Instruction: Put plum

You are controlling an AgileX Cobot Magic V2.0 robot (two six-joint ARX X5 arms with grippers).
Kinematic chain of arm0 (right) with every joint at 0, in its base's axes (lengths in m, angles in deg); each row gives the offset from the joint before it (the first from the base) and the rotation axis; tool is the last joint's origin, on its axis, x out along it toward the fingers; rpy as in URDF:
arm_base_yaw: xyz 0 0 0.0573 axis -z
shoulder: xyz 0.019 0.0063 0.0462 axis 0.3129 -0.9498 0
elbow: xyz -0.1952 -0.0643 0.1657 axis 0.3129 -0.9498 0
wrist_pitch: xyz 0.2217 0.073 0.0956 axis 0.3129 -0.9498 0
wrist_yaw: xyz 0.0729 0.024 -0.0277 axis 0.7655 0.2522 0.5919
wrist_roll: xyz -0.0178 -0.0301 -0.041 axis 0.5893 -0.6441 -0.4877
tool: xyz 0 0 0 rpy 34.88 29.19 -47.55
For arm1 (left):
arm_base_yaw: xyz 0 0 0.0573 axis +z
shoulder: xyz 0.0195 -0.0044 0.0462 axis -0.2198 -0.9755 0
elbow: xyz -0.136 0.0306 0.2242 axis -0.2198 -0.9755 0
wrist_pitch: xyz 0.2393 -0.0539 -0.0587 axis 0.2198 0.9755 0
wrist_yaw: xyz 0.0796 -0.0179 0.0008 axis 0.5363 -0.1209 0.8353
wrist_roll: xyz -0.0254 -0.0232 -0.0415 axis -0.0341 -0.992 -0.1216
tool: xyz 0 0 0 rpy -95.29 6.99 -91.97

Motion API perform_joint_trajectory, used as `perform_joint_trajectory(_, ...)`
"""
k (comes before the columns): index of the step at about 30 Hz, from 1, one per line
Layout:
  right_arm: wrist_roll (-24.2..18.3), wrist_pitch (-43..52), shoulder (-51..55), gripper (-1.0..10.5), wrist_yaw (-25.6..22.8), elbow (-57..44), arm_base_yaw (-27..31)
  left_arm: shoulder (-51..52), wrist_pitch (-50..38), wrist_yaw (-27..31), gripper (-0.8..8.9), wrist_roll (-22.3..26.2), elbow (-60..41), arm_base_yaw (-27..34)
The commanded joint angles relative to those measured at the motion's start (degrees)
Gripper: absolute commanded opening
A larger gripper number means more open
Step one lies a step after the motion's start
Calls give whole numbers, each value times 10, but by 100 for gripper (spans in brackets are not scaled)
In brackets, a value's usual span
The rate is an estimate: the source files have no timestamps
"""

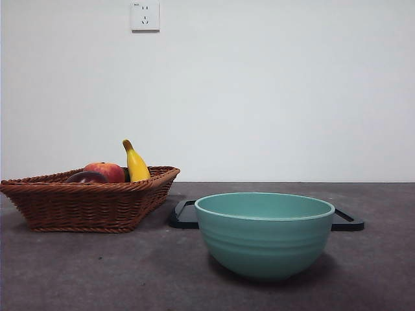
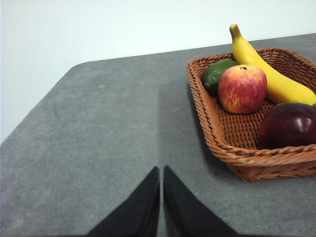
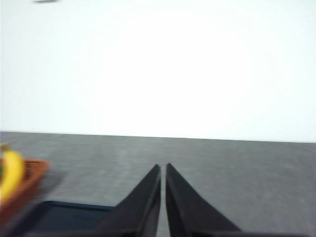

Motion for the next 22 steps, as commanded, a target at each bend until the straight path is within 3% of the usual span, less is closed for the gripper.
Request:
perform_joint_trajectory(1, 1, 42, 41, 7, -2, -82, 30, 1, 5, 1, 10, -3, -12, 2)
perform_joint_trajectory(10, 11, 72, 126, 7, -50, -229, 55, 1, 5, 1, 10, -3, -12, 2)
perform_joint_trajectory(15, 31, 80, 126, 6, -50, -274, 55, 1, 5, 1, 10, -3, -12, 2)
perform_joint_trajectory(22, 32, 16, 126, 7, -50, -274, 55, 1, 5, 1, 10, -3, -12, 2)
